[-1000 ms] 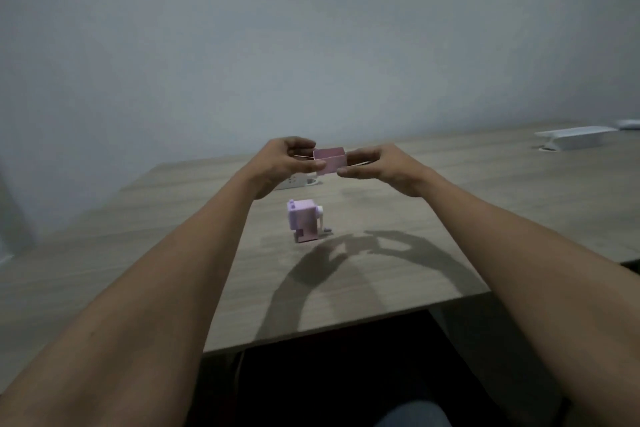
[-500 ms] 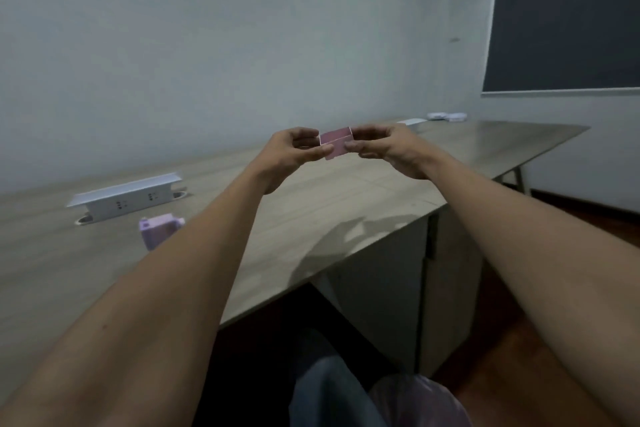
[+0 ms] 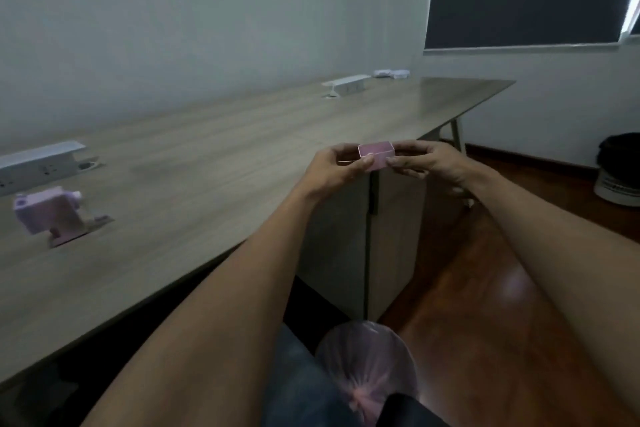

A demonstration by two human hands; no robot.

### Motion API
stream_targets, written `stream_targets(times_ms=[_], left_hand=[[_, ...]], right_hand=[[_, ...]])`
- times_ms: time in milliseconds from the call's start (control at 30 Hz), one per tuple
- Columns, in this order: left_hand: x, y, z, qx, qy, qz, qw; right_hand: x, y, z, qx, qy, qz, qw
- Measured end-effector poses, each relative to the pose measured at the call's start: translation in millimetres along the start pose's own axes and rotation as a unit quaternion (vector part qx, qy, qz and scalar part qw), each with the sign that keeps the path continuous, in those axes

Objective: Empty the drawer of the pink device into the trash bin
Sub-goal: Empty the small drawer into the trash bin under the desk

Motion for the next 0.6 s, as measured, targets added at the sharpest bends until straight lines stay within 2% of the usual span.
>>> stream_targets(times_ms=[200,333,600], left_hand=[[-69,50,-9,-0.031,-0.044,-0.033,0.998],[-119,78,-26,-0.022,-0.086,-0.106,0.99],[-230,100,-83,-0.011,-0.2,-0.149,0.968]], right_hand=[[81,-28,-29,0.038,0.06,0.066,0.995],[129,-43,-38,0.042,0.116,0.06,0.991],[256,-28,-65,0.04,0.234,0.078,0.968]])
Point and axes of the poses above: each hand's wrist, its own z-axis towards the middle knuckle, its own y-axis out of the palm, x = y × z, the point moved 10 cm from there along z, towards the middle knuckle, and after that the axes turned 2 degrees about -x, right-handed, at the moved point
